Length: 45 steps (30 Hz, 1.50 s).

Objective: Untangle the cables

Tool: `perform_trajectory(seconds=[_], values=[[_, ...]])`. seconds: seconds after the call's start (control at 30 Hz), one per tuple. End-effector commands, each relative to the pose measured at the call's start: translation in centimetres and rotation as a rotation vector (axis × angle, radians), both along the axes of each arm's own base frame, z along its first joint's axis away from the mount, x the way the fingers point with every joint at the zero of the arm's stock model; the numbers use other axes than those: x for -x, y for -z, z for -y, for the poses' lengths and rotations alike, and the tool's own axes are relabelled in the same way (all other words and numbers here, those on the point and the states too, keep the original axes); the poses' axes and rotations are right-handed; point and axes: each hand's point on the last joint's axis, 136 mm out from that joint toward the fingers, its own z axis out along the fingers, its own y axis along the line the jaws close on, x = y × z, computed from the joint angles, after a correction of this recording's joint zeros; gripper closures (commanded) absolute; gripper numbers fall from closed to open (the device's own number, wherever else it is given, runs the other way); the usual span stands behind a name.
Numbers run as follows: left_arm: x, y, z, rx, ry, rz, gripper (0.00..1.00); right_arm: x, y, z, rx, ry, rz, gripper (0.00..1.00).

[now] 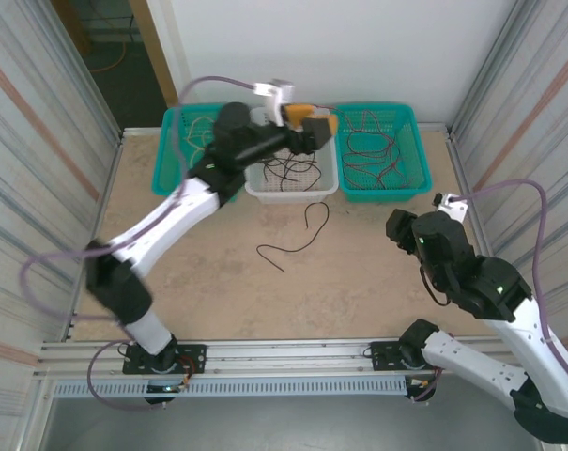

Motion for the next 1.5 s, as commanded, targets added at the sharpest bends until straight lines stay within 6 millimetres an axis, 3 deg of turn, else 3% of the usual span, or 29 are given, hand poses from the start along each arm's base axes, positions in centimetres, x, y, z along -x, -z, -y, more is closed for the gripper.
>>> perform_trajectory(seconds=[0.0, 0.2, 0.33, 0.53, 0.6, 0.7, 0.97, 1.27, 1.47], values=[[1.4, 5.8, -5.0, -0.223, -0.154, -0.104, 0.05, -0.6, 0.4, -1.6, -0.002, -0.064, -0.013, 0.32], [8.0, 12.2, -12.9, -0.361, -0.227, -0.295, 0.1, -1.6, 4.0, -5.4, -0.037, -0.166, -0.126, 0.33], [11.9, 16.6, -16.1, -0.397, -0.235, -0.422, 0.17, -1.8, 6.5, -7.8, -0.021, -0.206, -0.174, 0.34], [16.1, 27.4, -16.4, -0.482, -0.149, -0.804, 0.28, -2.6, 9.1, -11.1, 0.035, -0.261, -0.2, 0.34], [16.8, 30.4, -16.0, -0.468, -0.128, -0.901, 0.3, -3.0, 10.1, -12.1, 0.064, -0.265, -0.218, 0.34], [17.0, 33.2, -15.4, -0.457, -0.116, -0.996, 0.31, -3.2, 10.2, -13.3, 0.079, -0.269, -0.215, 0.35], [15.2, 36.8, -11.9, -0.52, -0.099, -1.021, 0.32, -3.3, 9.2, -13.9, 0.066, -0.282, -0.199, 0.34], [13.0, 39.4, -11.2, -0.516, -0.168, -1.067, 0.45, -2.1, 7.0, -12.7, 0.057, -0.288, -0.178, 0.34], [12.2, 40.1, -11.1, -0.524, -0.2, -1.073, 0.49, -1.6, 6.0, -12.0, 0.043, -0.289, -0.166, 0.34]])
